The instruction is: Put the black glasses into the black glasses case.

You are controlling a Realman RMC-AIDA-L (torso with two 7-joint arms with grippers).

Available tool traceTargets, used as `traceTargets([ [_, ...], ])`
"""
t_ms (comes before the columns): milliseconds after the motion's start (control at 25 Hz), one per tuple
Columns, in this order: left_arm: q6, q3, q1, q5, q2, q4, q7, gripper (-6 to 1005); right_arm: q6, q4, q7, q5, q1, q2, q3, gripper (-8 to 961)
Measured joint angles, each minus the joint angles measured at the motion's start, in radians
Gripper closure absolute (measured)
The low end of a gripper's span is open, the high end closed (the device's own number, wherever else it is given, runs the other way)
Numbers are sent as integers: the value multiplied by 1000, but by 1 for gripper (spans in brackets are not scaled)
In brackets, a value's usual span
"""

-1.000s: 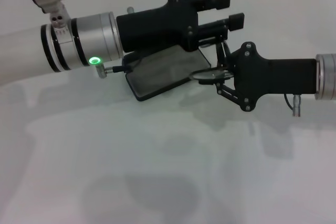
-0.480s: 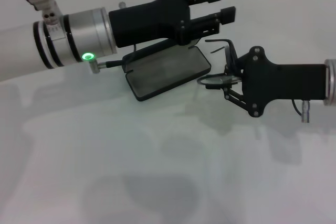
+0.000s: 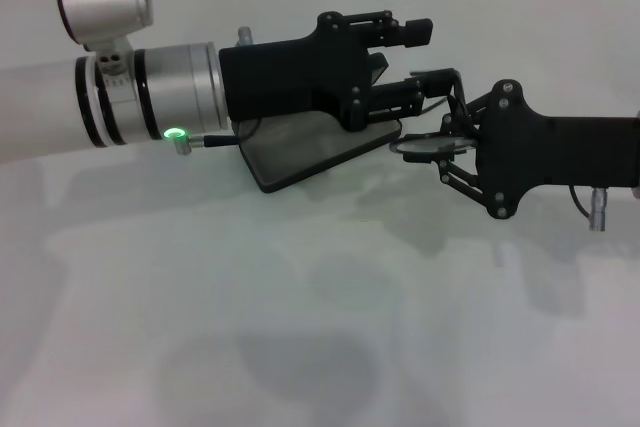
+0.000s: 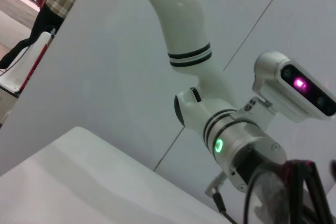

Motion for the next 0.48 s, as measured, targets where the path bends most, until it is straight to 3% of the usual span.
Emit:
traceTargets([
  [480,2,0,-7,9,-2,1,5,404,19,7,4,-5,7,0,1,912],
])
